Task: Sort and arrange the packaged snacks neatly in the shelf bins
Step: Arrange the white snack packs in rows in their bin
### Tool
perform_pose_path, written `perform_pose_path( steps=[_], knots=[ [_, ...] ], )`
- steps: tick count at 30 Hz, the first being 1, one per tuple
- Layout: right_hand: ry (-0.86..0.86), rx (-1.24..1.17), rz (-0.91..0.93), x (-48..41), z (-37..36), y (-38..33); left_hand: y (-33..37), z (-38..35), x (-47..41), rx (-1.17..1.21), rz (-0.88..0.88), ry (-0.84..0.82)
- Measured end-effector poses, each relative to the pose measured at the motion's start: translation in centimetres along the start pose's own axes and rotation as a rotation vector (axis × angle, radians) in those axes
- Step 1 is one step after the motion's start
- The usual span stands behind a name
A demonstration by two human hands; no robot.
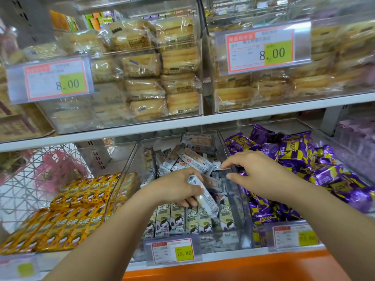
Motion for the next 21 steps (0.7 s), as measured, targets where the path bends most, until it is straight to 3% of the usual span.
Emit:
perform_pose_path(
  steps=[4,9,16,21],
  knots=[
    [-0.008,0.011,-0.006,-0.1,-0.1,0.0,0.4,-0.6,-0.3,-0.246,0.047,-0.052],
    [-0.007,0.02,-0.008,-0.1,-0.5,0.1,2.5,-1.6,-1.6,-0.606,-0.023,0.056],
    [-0.005,0.025,-0.002,-0.1,-0.6,0.0,2.2,-1.6,-1.9,-0.724,-0.097,0.15],
    [-0.006,0.02,-0.005,0.0,-0.7,0.0,1.6,-1.9,-1.6,-0.565,-0.131,0.045]
  ],
)
Point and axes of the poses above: each hand's wrist, its own x-axis away from the middle knuckle, its own z-axis out of the back of the hand, y = z × x, the point moved 9 cm from there along -x, towards the middle knuckle, and after that the axes turned 6 degrees about x, right-handed, at the moved point
